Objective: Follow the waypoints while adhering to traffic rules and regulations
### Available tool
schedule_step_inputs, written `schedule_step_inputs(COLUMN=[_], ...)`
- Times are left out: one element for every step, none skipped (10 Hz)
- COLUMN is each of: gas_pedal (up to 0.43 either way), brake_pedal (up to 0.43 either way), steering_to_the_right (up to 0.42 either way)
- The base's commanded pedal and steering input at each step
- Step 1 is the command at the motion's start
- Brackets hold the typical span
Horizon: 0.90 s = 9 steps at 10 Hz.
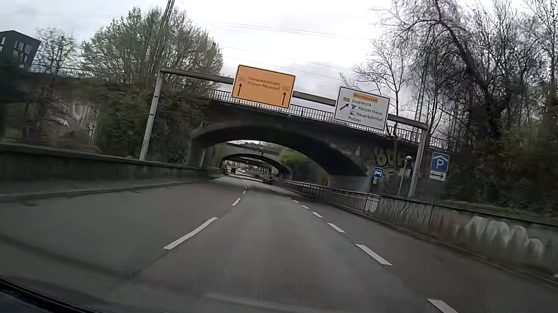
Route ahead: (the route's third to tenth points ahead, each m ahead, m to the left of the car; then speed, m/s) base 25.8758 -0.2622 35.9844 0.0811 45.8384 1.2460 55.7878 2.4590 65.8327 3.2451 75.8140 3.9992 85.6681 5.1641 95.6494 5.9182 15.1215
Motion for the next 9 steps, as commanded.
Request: schedule_step_inputs(gas_pedal=[0.110, 0.110, 0.110, 0.110, 0.110, 0.110, 0.110, 0.110, 0.110], brake_pedal=[0.000, 0.000, 0.000, 0.000, 0.000, 0.000, 0.000, 0.000, 0.000], steering_to_the_right=[-0.010, -0.010, -0.010, -0.010, -0.010, -0.010, -0.010, -0.010, -0.010])
